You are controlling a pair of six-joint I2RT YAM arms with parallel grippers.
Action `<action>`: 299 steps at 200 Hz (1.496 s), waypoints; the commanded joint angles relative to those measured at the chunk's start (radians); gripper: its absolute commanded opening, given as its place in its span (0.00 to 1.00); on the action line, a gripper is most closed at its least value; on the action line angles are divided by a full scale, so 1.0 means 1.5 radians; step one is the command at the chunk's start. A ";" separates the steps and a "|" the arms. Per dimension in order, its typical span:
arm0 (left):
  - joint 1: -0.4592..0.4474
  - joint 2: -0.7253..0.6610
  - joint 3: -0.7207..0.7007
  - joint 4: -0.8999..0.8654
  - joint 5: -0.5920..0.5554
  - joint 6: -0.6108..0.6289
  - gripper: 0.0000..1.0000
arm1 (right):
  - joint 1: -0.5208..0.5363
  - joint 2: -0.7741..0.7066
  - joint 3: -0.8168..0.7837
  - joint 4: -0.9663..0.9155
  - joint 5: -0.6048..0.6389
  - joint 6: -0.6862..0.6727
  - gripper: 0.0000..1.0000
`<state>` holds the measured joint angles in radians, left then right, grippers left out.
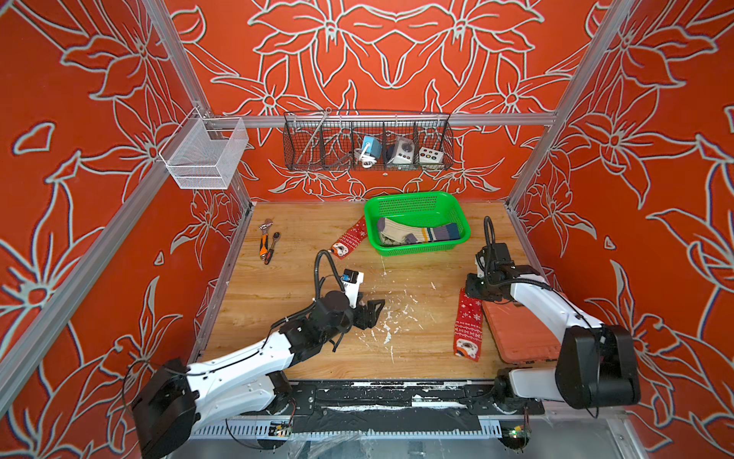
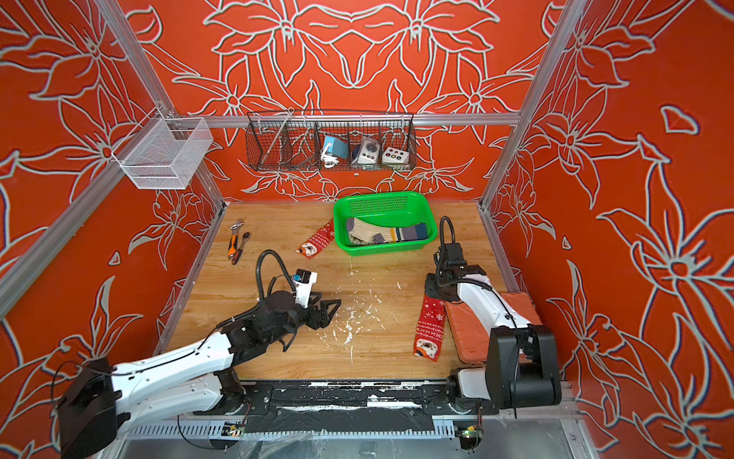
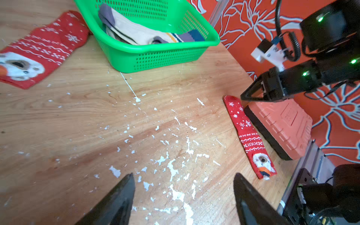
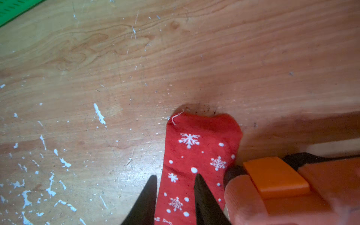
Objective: Place the socks together as a pair
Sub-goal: Move the sock to the center of the board.
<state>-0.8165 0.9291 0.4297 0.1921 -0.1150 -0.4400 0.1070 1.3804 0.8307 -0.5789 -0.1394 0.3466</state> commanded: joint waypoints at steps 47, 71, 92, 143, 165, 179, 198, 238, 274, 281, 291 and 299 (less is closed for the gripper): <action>0.027 -0.039 -0.048 -0.019 0.005 0.001 0.80 | 0.010 0.054 -0.018 0.028 -0.023 0.006 0.36; 0.030 -0.050 -0.049 -0.022 0.006 0.001 0.80 | 0.015 0.072 -0.012 0.023 -0.023 0.008 0.35; 0.033 -0.054 -0.050 -0.025 0.007 0.001 0.80 | 0.026 0.090 -0.006 0.019 -0.018 0.010 0.36; 0.037 -0.061 -0.051 -0.030 0.008 0.003 0.80 | 0.080 0.174 0.024 0.011 0.001 0.017 0.32; 0.040 -0.066 -0.052 -0.032 0.007 0.004 0.80 | 0.114 0.184 0.041 0.009 0.019 0.025 0.13; 0.041 -0.069 -0.054 -0.033 0.005 0.003 0.79 | 0.138 0.187 0.051 0.015 0.005 0.032 0.03; 0.046 -0.073 -0.056 -0.034 0.002 0.004 0.79 | 0.192 0.192 0.077 0.021 -0.003 0.039 0.00; 0.065 -0.064 -0.061 -0.028 0.016 -0.001 0.79 | 0.355 0.243 0.177 0.036 -0.040 0.074 0.00; 0.107 -0.041 -0.073 -0.015 0.054 -0.014 0.79 | 0.486 0.325 0.294 0.002 -0.063 0.069 0.00; 0.116 -0.034 -0.075 -0.013 0.061 -0.017 0.79 | 0.505 0.337 0.307 0.001 -0.075 0.068 0.00; 0.127 -0.024 -0.076 -0.011 0.071 -0.020 0.79 | 0.532 0.351 0.320 0.004 -0.099 0.066 0.04; 0.135 -0.017 -0.077 -0.009 0.076 -0.022 0.80 | 0.551 0.360 0.325 0.006 -0.116 0.063 0.08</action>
<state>-0.6487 0.8768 0.3248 0.1520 -0.0463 -0.4526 0.8650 1.8763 1.2842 -0.5373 -0.2321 0.4339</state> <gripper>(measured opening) 0.794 0.049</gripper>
